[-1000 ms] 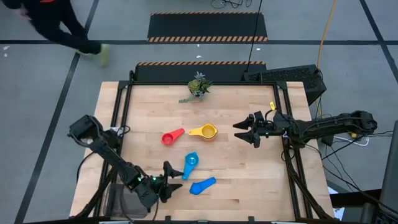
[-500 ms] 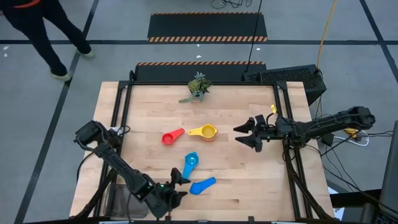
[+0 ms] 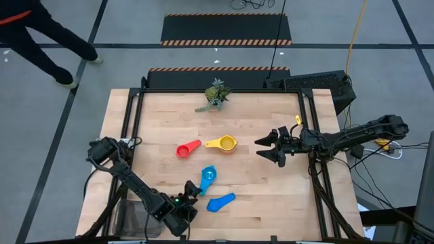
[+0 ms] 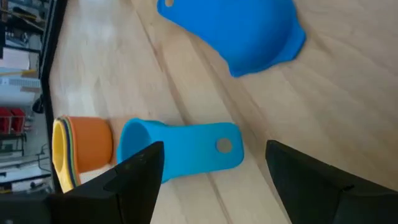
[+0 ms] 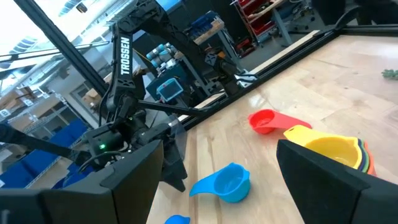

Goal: Nest measuring cups in basket
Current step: Stack the top light blue measuring cup on top of the yellow measuring cup

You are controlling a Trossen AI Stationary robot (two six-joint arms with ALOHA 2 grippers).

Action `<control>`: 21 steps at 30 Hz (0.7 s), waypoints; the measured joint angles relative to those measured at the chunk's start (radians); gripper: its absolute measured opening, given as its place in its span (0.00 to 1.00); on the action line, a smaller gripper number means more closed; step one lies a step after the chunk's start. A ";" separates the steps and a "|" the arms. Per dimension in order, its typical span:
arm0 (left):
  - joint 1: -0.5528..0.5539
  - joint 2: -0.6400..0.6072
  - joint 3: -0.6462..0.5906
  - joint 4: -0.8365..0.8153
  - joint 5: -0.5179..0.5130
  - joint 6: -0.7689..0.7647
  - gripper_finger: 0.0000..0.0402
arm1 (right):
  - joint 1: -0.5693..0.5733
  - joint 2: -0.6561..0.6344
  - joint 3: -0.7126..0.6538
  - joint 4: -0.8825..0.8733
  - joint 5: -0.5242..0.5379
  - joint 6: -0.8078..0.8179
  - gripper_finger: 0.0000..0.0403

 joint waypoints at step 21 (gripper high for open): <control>0.025 0.030 -0.049 0.170 -0.008 -0.059 0.70 | 0.019 0.000 0.000 -0.004 -0.002 0.001 0.77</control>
